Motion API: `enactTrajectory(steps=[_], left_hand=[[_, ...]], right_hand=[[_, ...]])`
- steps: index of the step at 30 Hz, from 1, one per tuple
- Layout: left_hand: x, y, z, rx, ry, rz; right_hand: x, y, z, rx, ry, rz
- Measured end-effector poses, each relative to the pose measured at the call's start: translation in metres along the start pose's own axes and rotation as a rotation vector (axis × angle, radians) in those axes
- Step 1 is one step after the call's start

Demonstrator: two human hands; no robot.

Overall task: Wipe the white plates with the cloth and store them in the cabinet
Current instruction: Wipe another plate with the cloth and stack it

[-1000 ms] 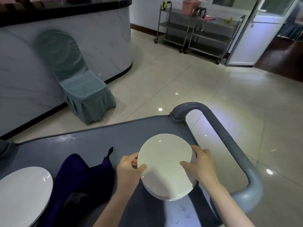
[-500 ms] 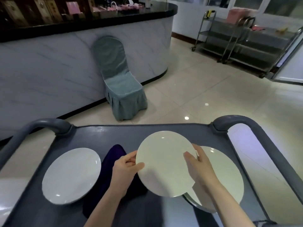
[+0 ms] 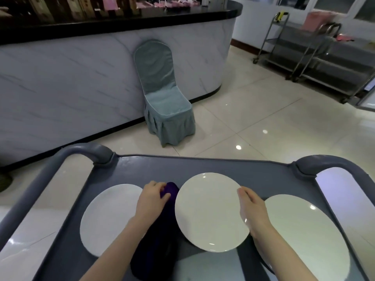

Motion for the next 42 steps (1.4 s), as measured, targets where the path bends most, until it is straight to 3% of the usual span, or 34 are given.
enactTrajectory(steps=[4,9,13,18,22,26,28,29,33,39,42], left_hand=[[0.032,0.009,-0.012,0.255,0.181,0.047],[0.055,0.018,-0.019,0.187,0.225,0.135],[0.054,0.005,-0.009,-0.081,0.195,0.061],[0.031,-0.039,0.031,-0.4,0.034,0.009],[-0.006,-0.095,0.05,-0.496,0.046,-0.127],[-0.058,-0.135,0.02,-0.404,0.39,-0.398],[-0.072,-0.136,-0.002,-0.248,0.538,-0.492],[-0.074,-0.133,-0.008,-0.158,0.518,-0.519],[-0.066,-0.115,-0.012,0.27,0.175,-0.779],[-0.087,-0.125,-0.022,0.466,0.43,-0.808],[-0.09,-0.138,-0.031,0.593,0.377,-0.82]], right_hand=[[0.01,-0.002,-0.004,0.029,-0.015,-0.023],[0.021,-0.006,-0.006,0.03,-0.021,-0.059],[0.025,-0.011,-0.003,0.06,-0.012,-0.115],[0.027,-0.013,0.002,0.023,-0.037,-0.107],[0.021,-0.014,0.0,0.033,-0.029,-0.037],[0.013,-0.01,-0.001,0.092,-0.101,0.012],[0.006,-0.003,0.0,0.123,-0.133,0.048],[0.004,0.0,0.001,0.122,-0.144,0.069],[-0.003,0.001,0.01,0.186,-0.152,0.051],[-0.008,0.005,0.016,0.302,-0.145,0.048],[-0.013,0.008,0.012,0.312,-0.126,0.057]])
Point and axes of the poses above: each hand's wrist, its own x-axis towards the middle knuckle, its own z-axis out of the back of the hand, y = z × x, the point moved 2 cm from there along x, towards the middle knuckle, and after that the axes turned 14 degrees about y, right-handed, at the moved point
